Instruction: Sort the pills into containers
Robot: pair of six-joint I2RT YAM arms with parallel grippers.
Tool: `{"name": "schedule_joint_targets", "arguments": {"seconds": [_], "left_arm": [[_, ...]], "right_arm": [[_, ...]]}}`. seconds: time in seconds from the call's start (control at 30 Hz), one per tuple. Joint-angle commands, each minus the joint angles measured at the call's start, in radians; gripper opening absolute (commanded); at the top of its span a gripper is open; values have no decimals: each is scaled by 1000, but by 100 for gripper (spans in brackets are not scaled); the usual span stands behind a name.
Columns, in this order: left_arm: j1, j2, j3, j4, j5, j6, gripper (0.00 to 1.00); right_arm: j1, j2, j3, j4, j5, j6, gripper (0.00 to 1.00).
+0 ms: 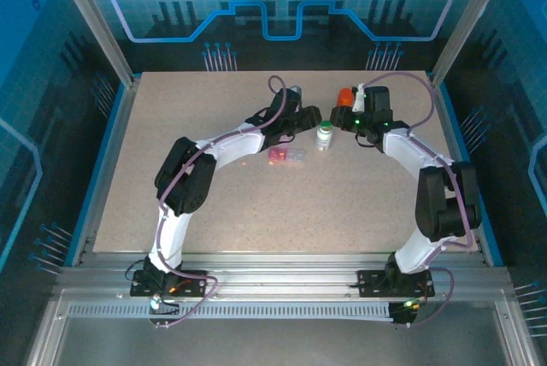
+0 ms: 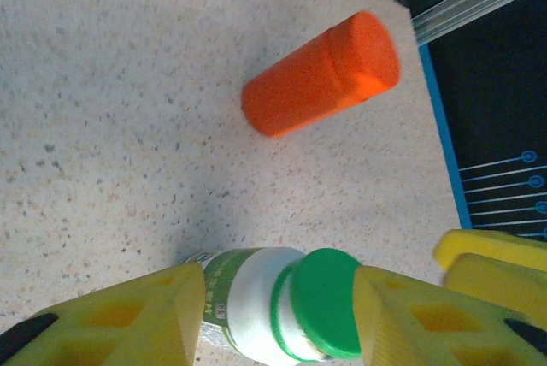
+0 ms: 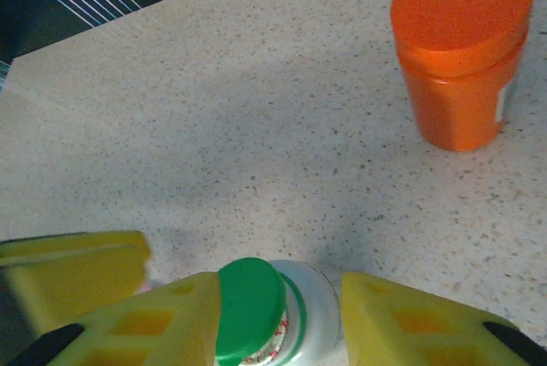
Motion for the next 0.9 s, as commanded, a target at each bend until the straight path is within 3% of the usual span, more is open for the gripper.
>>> {"name": "schedule_joint_targets", "arguments": {"seconds": [0.0,0.87], "left_arm": [[-8,28,48,-32,36,-42,50],[-44,82,-61,70,28,-89,48]], "right_arm": [[-11,13,-1,72,-52,14,41],[-10,50,-324,390,-67,48,35]]}}
